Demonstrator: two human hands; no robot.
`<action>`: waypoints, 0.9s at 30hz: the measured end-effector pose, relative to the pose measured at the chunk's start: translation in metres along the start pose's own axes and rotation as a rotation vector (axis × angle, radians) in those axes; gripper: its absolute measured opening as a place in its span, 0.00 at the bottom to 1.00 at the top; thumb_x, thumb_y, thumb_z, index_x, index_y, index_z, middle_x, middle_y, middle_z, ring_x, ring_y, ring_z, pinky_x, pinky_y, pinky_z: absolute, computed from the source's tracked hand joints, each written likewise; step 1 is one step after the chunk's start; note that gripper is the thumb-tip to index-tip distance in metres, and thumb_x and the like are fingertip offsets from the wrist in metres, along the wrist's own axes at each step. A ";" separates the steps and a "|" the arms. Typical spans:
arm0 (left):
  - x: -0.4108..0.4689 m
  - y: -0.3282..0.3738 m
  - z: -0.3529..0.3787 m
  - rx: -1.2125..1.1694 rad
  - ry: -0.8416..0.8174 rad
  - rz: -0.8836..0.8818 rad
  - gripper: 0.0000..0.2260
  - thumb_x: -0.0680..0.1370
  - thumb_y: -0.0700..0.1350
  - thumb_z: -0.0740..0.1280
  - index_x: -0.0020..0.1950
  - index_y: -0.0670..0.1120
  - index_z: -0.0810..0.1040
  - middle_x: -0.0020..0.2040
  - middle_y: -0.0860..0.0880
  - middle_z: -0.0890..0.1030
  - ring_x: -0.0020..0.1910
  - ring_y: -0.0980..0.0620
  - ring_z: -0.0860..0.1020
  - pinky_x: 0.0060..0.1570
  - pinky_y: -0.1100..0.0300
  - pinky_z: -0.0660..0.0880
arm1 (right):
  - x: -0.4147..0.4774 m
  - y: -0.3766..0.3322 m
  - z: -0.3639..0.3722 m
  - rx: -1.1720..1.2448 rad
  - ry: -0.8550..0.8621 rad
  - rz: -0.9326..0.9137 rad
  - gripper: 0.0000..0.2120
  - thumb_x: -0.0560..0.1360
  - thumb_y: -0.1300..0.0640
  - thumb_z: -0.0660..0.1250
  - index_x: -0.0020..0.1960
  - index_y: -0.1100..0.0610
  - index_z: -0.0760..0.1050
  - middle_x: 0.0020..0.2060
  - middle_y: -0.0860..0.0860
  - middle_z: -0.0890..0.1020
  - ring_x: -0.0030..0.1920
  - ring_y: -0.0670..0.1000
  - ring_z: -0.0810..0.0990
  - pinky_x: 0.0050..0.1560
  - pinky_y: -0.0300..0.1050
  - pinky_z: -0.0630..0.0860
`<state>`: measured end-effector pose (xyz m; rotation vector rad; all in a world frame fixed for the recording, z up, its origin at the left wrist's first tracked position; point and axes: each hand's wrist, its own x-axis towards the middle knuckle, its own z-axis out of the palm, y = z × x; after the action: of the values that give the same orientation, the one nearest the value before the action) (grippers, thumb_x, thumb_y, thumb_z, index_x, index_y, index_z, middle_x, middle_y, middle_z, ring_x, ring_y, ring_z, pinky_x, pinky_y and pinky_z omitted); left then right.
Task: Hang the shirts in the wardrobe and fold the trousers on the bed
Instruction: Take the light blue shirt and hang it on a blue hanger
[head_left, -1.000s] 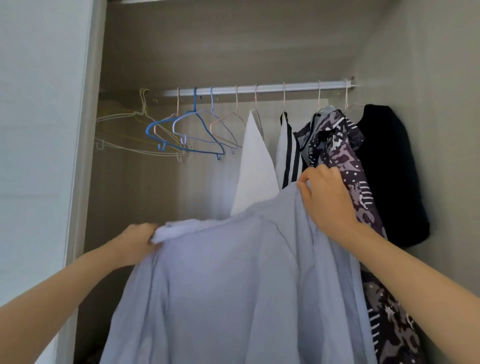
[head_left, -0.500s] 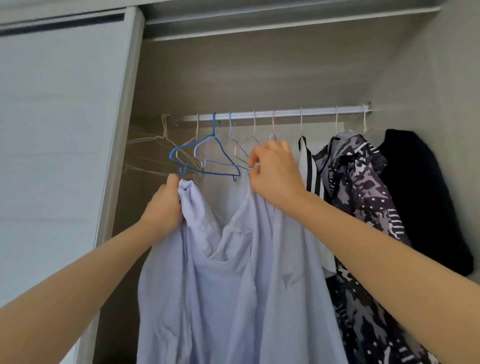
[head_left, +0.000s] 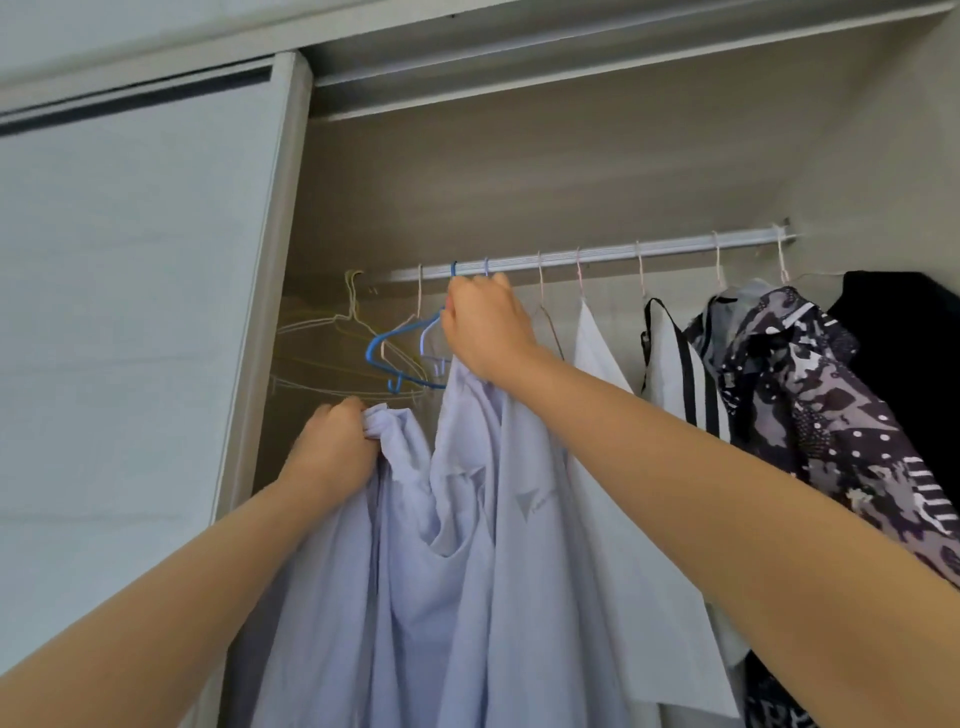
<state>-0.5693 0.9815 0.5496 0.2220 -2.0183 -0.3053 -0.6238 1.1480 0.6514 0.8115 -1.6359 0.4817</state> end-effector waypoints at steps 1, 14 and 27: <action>0.001 -0.004 0.000 0.009 -0.006 -0.019 0.05 0.79 0.41 0.62 0.43 0.43 0.70 0.47 0.40 0.77 0.45 0.40 0.76 0.43 0.53 0.70 | 0.005 -0.010 0.005 0.022 0.003 -0.019 0.09 0.80 0.57 0.59 0.55 0.60 0.75 0.53 0.57 0.80 0.60 0.59 0.71 0.53 0.48 0.68; -0.003 -0.022 0.010 -0.056 -0.032 -0.145 0.06 0.78 0.39 0.63 0.42 0.40 0.73 0.41 0.41 0.77 0.40 0.42 0.76 0.38 0.56 0.69 | 0.028 -0.063 0.073 -0.067 -0.259 0.157 0.13 0.75 0.50 0.65 0.55 0.57 0.77 0.56 0.58 0.79 0.60 0.60 0.72 0.48 0.48 0.69; -0.001 -0.016 0.005 -0.192 -0.056 -0.179 0.06 0.79 0.36 0.62 0.52 0.36 0.77 0.47 0.38 0.79 0.47 0.40 0.78 0.41 0.56 0.70 | 0.016 -0.022 0.047 -0.146 -0.214 0.303 0.14 0.77 0.65 0.61 0.61 0.60 0.76 0.60 0.57 0.79 0.60 0.58 0.78 0.50 0.46 0.73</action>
<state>-0.5730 0.9672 0.5411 0.2761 -2.0124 -0.6207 -0.6404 1.0962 0.6532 0.5215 -1.9819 0.4920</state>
